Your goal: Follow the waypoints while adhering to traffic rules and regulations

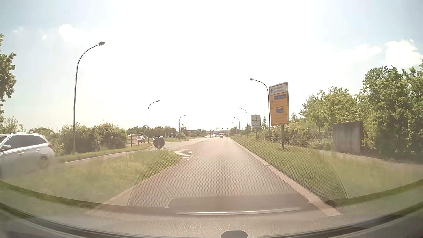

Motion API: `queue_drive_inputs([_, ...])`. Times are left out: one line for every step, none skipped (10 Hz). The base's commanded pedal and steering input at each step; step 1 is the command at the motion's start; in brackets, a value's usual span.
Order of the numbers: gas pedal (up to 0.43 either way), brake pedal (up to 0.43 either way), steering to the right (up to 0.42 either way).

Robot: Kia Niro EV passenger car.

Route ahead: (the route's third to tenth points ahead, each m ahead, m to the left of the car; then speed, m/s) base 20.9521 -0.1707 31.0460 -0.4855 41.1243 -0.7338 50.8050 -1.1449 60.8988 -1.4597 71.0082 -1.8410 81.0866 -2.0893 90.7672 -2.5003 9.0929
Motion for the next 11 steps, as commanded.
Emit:
queue_drive_inputs([0.240, 0.000, 0.031])
queue_drive_inputs([0.240, 0.000, 0.019])
queue_drive_inputs([0.240, 0.000, 0.013])
queue_drive_inputs([0.240, 0.000, 0.009])
queue_drive_inputs([0.240, 0.000, 0.007])
queue_drive_inputs([0.240, 0.000, 0.006])
queue_drive_inputs([0.240, 0.000, 0.005])
queue_drive_inputs([0.240, 0.000, 0.004])
queue_drive_inputs([0.240, 0.000, 0.003])
queue_drive_inputs([0.240, 0.000, 0.000])
queue_drive_inputs([0.240, 0.000, -0.001])
